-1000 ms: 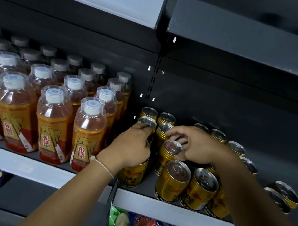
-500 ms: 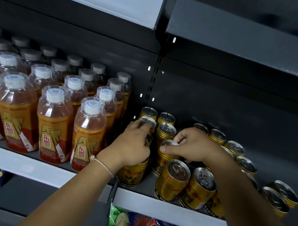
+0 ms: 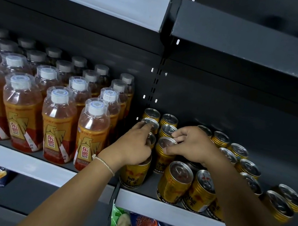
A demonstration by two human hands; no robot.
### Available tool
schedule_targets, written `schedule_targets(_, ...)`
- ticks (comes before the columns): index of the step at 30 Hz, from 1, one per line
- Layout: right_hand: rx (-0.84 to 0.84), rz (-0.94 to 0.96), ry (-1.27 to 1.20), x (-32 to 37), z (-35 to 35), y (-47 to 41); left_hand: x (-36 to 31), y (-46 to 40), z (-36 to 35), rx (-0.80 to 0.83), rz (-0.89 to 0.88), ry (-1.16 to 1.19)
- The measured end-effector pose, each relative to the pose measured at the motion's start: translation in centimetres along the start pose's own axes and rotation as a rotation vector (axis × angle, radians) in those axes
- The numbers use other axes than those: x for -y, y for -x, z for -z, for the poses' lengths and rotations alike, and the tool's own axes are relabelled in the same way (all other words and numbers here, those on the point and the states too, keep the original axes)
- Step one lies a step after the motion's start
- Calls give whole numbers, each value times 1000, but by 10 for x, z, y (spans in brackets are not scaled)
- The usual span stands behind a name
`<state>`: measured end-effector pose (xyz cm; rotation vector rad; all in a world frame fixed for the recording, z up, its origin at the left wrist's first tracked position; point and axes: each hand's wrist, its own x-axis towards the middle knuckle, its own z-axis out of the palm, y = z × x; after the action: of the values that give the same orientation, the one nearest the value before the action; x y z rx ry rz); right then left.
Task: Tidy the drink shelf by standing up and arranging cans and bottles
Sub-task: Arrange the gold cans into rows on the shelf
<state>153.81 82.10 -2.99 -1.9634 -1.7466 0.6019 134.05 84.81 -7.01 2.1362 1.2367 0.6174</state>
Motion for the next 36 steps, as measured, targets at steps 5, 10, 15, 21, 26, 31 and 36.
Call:
schedule_targets(5,-19,0,-59,-5,-3,1,2,-1,-2,-1,2,0)
schedule_targets(10,-31,11,-102,-10,-6,3,3,-2,-2,7,-4,1)
schedule_targets(15,-21,30,-122,-12,-8,5,2,-5,1,27,14,34)
schedule_targets(21,-20,51,-129,-11,-5,10,2,-5,3,16,34,111)
schedule_targets(26,-72,99,-87,-5,8,25,6,-1,1,-7,41,151)
schedule_targets(31,306,62,133,-3,29,48,4,2,-1,-19,64,99)
schedule_targets(36,341,63,210,-3,21,59,0,5,1,-49,50,22)
